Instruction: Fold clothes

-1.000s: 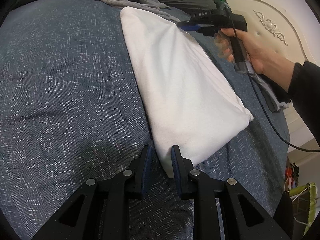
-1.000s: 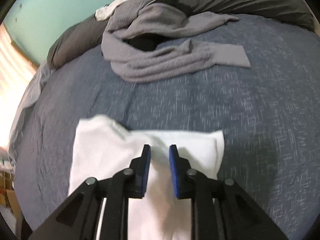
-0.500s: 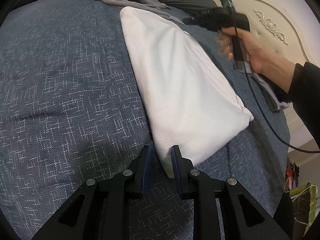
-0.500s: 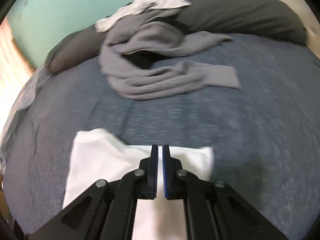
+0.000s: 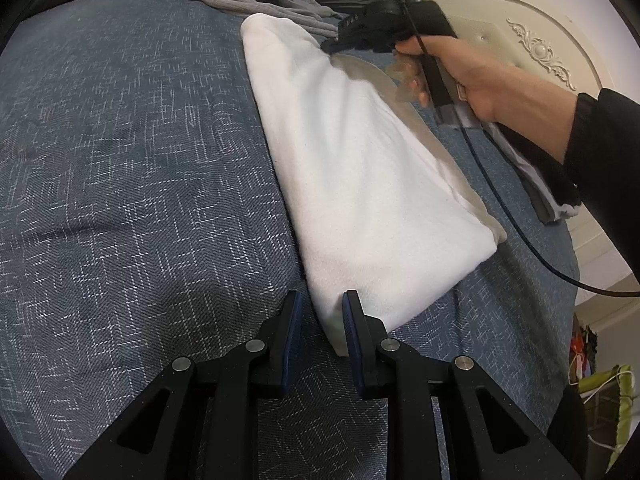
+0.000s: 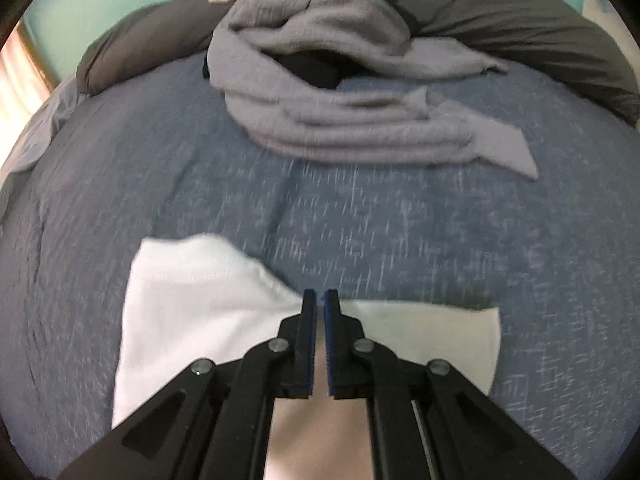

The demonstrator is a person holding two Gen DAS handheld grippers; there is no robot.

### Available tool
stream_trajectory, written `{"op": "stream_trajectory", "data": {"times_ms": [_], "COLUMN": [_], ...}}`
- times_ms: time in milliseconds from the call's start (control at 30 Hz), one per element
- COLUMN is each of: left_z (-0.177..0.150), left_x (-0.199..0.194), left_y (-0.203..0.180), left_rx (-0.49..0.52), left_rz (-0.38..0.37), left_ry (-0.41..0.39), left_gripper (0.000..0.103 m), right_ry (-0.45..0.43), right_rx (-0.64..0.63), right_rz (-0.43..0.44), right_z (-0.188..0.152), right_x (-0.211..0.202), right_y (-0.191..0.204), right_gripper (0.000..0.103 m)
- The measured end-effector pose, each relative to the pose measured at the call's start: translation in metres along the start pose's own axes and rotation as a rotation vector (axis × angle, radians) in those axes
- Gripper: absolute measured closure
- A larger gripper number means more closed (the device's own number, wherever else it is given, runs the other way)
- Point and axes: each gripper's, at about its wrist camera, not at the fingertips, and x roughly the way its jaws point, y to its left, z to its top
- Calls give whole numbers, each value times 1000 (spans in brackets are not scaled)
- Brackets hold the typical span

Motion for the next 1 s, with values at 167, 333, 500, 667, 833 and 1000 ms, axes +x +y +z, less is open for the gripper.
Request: {"op": "stream_trajectory", "data": {"times_ms": [167, 333, 500, 667, 833, 1000], "left_z": [0, 0, 1, 1, 2, 2], "left_x": [0, 1, 3, 4, 4, 4], "left_y": [-2, -4, -4, -5, -7, -10], "left_rx": [1, 1, -1, -5, -5, -3], "left_rz": [5, 7, 0, -5, 0, 6], "left_ry": [-1, -2, 0, 1, 0, 0], "left_gripper": [80, 80, 80, 79, 79, 79], "right_ry": [-38, 56, 62, -2, -24, 112], "right_rx": [32, 6, 19, 65, 77, -25], "right_rz": [37, 97, 41, -24, 82, 105], "right_z": [1, -6, -4, 4, -12, -36], "right_x": [-21, -4, 13, -6, -39, -24], "right_y": [-10, -5, -2, -18, -39, -40], "right_gripper": [100, 100, 100, 100, 99, 100]}}
